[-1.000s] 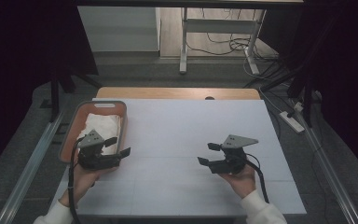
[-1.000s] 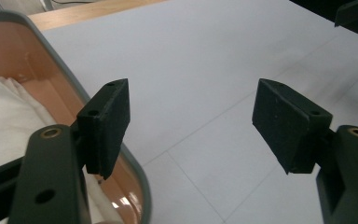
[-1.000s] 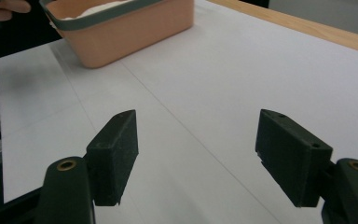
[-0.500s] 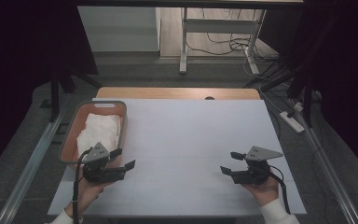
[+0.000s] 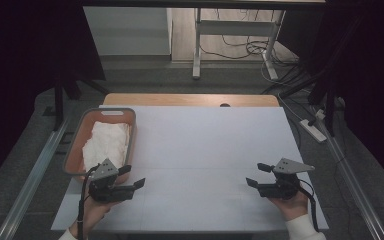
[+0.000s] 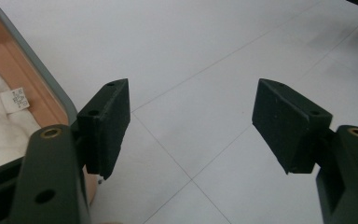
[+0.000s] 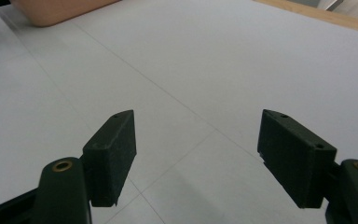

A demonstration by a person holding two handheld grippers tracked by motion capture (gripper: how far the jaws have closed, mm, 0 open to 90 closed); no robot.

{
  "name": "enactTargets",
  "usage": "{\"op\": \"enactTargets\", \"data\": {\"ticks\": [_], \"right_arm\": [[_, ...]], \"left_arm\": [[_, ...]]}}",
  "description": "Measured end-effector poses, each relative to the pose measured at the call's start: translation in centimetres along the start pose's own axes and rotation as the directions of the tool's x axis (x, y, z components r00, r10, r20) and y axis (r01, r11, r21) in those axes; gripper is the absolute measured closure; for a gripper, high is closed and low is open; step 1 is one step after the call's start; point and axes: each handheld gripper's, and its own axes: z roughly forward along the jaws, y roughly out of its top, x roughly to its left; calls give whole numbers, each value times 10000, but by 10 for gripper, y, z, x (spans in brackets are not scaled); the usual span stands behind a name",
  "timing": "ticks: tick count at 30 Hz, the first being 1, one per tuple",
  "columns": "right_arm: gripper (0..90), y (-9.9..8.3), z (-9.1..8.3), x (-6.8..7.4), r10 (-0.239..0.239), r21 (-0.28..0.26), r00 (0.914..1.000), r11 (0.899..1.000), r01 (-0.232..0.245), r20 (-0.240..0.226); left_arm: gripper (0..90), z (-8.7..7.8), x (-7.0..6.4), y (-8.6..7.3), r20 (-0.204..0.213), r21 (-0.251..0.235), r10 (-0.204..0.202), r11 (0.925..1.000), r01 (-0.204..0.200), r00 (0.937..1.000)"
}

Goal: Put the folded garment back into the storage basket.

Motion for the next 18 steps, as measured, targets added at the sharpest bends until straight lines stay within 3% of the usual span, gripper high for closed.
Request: {"op": "enactTargets", "data": {"ticks": [18], "right_arm": [[283, -2, 5, 1, -124, 176, 9999, 9998, 125, -71]], "left_arm": [[280, -1, 2, 0, -66, -6, -69, 10000, 69, 10000]]}}
